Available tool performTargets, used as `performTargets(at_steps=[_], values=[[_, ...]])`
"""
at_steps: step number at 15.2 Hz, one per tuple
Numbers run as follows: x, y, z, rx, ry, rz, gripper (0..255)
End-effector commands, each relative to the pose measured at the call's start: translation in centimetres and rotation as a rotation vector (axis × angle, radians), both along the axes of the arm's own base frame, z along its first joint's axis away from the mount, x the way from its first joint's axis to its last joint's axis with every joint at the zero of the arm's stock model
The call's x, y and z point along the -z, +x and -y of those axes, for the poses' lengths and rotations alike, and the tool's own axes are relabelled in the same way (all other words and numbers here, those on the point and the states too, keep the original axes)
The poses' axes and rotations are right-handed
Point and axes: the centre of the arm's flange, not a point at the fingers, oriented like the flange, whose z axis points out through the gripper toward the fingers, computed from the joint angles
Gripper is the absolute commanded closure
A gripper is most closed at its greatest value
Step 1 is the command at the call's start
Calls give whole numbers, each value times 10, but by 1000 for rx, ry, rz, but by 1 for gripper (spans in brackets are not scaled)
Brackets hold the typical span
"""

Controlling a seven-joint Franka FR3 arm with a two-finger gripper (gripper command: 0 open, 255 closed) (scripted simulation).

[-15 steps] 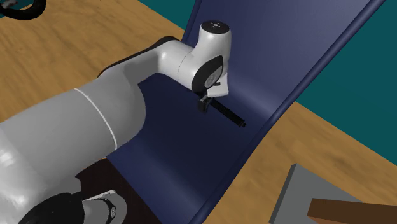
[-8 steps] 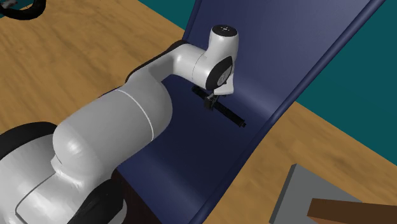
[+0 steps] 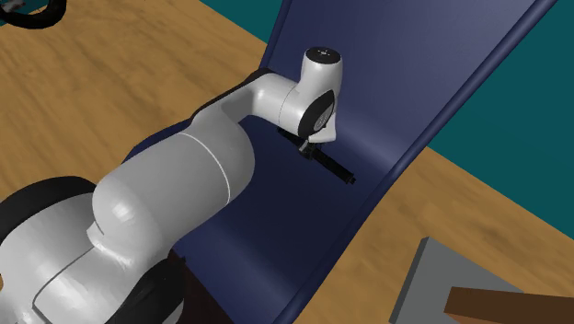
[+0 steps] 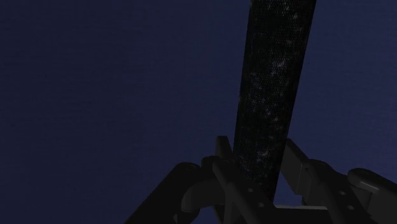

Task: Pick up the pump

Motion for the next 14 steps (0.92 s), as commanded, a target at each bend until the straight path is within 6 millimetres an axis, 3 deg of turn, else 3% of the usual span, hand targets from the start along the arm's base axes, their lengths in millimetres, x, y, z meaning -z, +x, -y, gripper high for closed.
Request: performTargets(at_steps=[1,7,14], values=[[1,0,1,0,-1,-2,255],[2,0,0,0,-1,-2,255],[-35,0,0,0,-1,-2,255]])
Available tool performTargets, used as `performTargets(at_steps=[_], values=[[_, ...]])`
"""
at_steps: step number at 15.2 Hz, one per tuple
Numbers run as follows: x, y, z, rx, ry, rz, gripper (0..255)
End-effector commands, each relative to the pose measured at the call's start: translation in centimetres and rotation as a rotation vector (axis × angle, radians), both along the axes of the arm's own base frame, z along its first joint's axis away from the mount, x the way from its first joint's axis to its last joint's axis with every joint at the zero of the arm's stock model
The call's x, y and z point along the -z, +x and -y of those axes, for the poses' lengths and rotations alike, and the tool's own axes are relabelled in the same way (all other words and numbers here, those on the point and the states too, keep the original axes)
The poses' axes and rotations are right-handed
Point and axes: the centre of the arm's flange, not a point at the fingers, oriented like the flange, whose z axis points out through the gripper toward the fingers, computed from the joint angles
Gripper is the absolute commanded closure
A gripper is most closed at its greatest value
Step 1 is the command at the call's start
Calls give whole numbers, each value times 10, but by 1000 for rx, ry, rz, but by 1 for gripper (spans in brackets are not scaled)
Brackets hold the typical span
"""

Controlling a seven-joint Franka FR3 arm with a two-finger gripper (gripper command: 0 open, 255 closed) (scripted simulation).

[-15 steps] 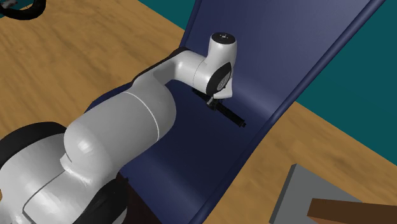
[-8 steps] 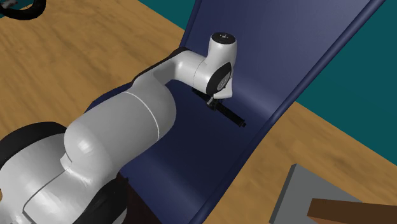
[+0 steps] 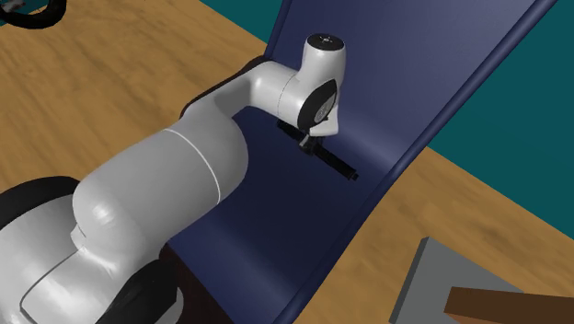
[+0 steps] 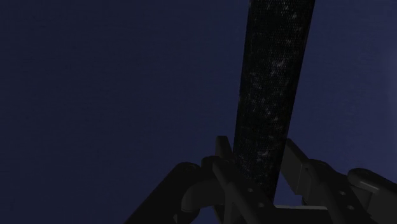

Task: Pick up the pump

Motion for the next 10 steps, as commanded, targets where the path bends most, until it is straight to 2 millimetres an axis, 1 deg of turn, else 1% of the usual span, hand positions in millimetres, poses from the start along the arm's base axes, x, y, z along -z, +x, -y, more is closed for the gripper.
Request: performTargets(at_steps=[1,8,10], values=[[-12,0,-1,0,0,0,255],[-49,0,-1,0,0,0,255],[-49,0,-1,0,0,0,255]])
